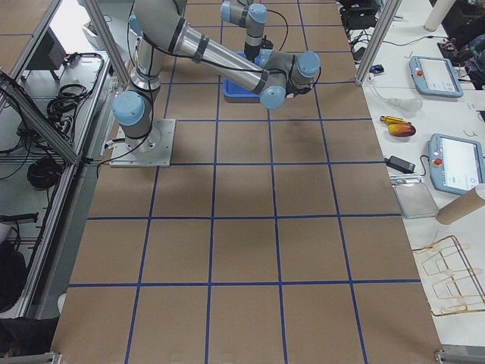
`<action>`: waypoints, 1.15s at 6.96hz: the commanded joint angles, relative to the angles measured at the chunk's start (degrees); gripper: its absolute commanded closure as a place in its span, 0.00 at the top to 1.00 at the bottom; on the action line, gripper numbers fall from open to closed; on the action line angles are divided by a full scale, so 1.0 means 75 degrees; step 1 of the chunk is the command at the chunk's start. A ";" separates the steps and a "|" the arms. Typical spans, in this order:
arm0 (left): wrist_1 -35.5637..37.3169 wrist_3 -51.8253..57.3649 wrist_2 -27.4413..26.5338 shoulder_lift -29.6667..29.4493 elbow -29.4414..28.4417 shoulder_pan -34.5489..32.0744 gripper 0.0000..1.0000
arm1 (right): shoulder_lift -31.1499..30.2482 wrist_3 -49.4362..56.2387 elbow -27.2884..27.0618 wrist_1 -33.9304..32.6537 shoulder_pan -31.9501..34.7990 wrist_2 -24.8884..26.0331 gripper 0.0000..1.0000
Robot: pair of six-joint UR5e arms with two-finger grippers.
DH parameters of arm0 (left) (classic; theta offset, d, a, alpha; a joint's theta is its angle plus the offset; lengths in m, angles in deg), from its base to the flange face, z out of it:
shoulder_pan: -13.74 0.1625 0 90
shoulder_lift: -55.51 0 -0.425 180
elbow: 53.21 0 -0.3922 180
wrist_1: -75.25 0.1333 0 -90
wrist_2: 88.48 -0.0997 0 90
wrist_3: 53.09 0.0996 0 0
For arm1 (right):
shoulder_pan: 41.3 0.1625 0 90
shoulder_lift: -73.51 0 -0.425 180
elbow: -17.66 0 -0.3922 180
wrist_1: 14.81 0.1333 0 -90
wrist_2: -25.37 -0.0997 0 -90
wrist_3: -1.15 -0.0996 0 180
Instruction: Assemble white blocks and place on blue tray
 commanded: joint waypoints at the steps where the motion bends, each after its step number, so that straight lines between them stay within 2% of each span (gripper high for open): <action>1: 0.0018 0.0028 -0.0014 0.0028 -0.0032 0.0012 0.58 | -0.0282 0.0333 -0.0633 -0.0007 0.0148 0.0041 0.10; 3: 0.0018 0.0273 0.0044 0.0343 -0.0137 0.0303 0.57 | -0.0620 0.0181 -0.1022 -0.0252 0.0218 0.0088 0.11; 4: -0.0029 0.0414 0.0485 0.0588 -0.0103 0.0688 0.45 | -0.0773 -0.0365 -0.1325 -0.0428 0.0289 0.0181 0.11; 5: -0.0145 0.0450 0.1070 0.0753 0.0001 0.1098 0.32 | -0.0752 -0.0463 -0.1676 -0.1369 0.0661 0.0205 0.11; 6: -0.0135 0.0891 0.1412 0.0836 0.0339 0.1404 0.04 | -0.0694 -0.0627 -0.1981 -0.1785 0.1082 0.0205 0.10; 7: -0.0088 0.1464 0.1706 0.0871 0.0702 0.1639 0.00 | -0.0658 -0.1313 -0.2124 -0.2137 0.1376 0.0124 0.10; 8: -0.0030 0.1551 0.1801 0.0895 0.0856 0.1815 0.00 | -0.0600 -0.1911 -0.2160 -0.2326 0.1611 0.0228 0.10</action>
